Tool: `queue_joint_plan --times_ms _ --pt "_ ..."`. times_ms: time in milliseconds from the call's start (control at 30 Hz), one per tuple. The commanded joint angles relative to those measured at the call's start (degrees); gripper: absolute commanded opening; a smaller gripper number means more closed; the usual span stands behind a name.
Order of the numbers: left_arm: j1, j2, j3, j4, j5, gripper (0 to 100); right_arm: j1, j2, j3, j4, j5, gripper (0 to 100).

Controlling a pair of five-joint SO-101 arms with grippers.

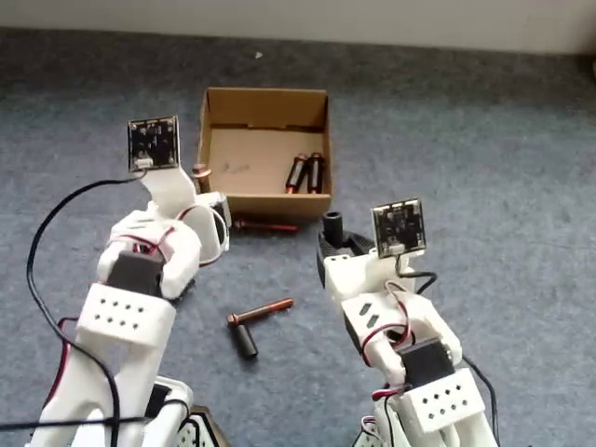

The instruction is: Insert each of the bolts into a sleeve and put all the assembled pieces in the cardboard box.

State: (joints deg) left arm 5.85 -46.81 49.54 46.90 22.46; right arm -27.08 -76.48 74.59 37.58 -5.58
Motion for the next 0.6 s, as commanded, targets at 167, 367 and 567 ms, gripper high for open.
queue_joint_plan --times_ms 167,367,567 --pt "7.87 -17.80 0.57 -4.84 -0.88 0 -8.57 -2.15 7.69 -9.80 6.07 0.4" --pt "9.54 -22.29 0.84 -5.98 -0.62 0 -8.92 -2.15 15.16 -22.20 10.37 0.4" --pt "12.53 -22.73 5.67 -8.97 -0.53 0 -10.24 -2.15 16.57 -25.71 10.37 0.4"
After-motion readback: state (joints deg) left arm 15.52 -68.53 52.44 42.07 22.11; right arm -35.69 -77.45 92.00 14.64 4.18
